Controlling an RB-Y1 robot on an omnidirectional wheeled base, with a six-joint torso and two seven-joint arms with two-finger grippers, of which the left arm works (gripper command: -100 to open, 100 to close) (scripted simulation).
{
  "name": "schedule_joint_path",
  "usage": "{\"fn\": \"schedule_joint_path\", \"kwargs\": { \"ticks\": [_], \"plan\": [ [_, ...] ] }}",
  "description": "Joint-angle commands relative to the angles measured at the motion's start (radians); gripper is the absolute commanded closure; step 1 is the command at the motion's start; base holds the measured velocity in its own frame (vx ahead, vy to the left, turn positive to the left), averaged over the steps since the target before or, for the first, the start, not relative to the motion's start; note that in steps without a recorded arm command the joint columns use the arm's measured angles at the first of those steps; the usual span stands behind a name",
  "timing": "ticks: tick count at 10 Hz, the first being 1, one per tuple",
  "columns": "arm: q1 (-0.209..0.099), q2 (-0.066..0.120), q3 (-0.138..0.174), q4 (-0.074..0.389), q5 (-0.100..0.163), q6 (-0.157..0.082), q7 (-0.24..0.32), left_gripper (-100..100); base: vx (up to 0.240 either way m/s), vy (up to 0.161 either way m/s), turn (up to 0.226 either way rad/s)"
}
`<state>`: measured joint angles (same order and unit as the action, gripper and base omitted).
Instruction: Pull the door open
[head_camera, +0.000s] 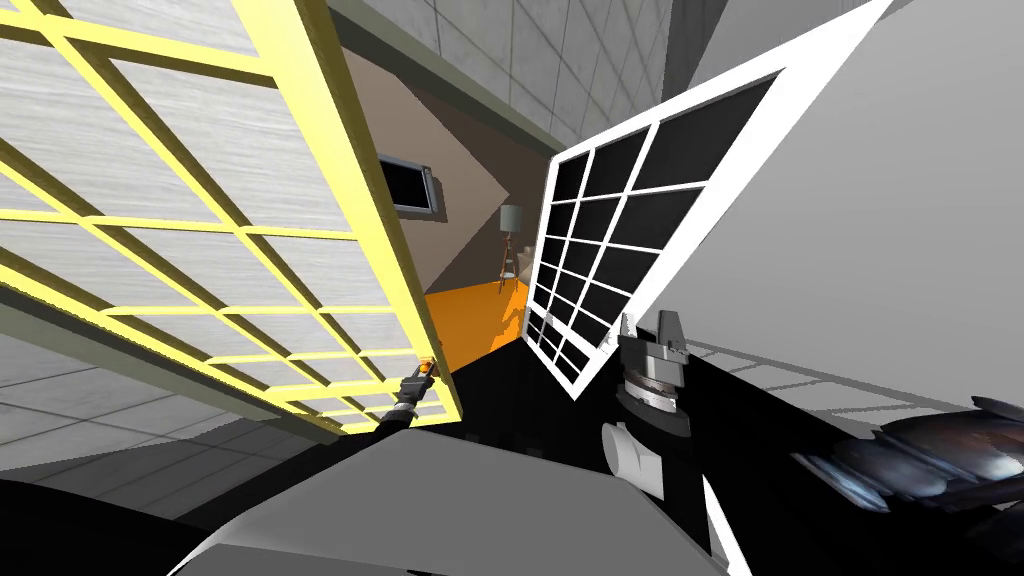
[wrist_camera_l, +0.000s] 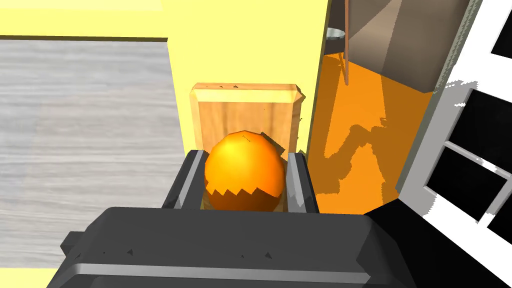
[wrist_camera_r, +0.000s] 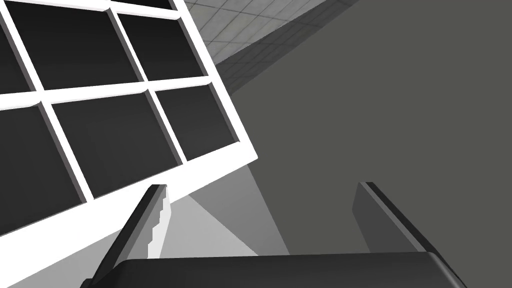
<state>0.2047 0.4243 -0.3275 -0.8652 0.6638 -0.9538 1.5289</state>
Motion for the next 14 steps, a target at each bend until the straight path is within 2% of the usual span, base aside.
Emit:
{"fn": "schedule_joint_path", "kwargs": {
  "ticks": [1, 2, 3, 6, 8, 9, 14],
  "plan": [
    [0.0, 0.0, 0.0, 0.0, 0.0, 0.0, 0.0, 100, -0.122, 0.016, -0.035],
    [0.015, 0.018, -0.026, 0.002, -0.012, -0.021, 0.027, 100, -0.185, 0.006, -0.128],
    [0.018, 0.022, -0.031, 0.002, -0.014, -0.026, 0.032, 100, -0.234, 0.022, -0.138],
    [0.042, 0.062, -0.073, 0.0, -0.035, -0.069, 0.078, 100, -0.247, 0.036, -0.13],
    [0.053, 0.081, -0.093, -0.001, -0.045, -0.09, 0.1, 100, -0.257, 0.024, -0.108],
    [0.044, 0.074, -0.085, 0.006, -0.041, -0.083, 0.092, 100, -0.126, 0.011, -0.018],
    [0.059, 0.104, -0.126, 0.029, -0.052, -0.134, 0.133, 100, -0.199, 0.043, -0.142]
  ]
}}
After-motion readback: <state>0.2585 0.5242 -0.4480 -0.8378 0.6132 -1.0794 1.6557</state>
